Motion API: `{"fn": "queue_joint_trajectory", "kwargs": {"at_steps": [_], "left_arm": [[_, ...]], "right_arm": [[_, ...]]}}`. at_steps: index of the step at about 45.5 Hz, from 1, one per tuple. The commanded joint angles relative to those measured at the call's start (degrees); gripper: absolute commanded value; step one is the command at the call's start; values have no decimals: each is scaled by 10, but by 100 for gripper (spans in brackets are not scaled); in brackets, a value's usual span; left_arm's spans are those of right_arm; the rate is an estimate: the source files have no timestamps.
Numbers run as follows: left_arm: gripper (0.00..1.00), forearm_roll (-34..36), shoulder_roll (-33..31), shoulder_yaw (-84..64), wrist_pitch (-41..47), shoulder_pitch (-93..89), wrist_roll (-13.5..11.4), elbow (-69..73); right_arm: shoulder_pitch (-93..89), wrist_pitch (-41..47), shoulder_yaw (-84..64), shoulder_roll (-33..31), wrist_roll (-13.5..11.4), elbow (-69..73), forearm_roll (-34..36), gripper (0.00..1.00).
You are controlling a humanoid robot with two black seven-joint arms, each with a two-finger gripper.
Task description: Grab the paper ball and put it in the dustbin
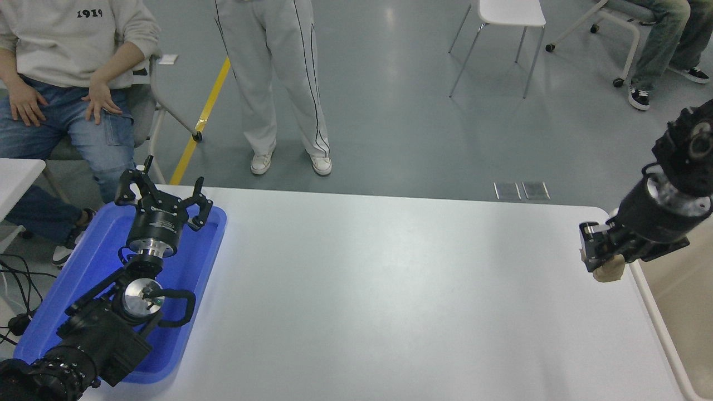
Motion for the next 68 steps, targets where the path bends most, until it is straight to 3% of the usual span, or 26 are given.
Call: {"fn": "queue_joint_trajectory", "kwargs": {"at_steps": [1,12,43,57,68], "left_arm": [[100,0,0,0,0,0,0,0],[100,0,0,0,0,0,0,0],[100,0,0,0,0,0,0,0],[100,0,0,0,0,0,0,0],[100,0,0,0,0,0,0,0]], "right_arm": [[87,5,-33,1,0,23,17,0],[154,5,-62,7,0,29,48,0],[148,5,-92,1,-1,25,49,0],[155,5,-178,-65,-3,23,41,0],[155,5,-226,-153,-4,13,11,0]]}}
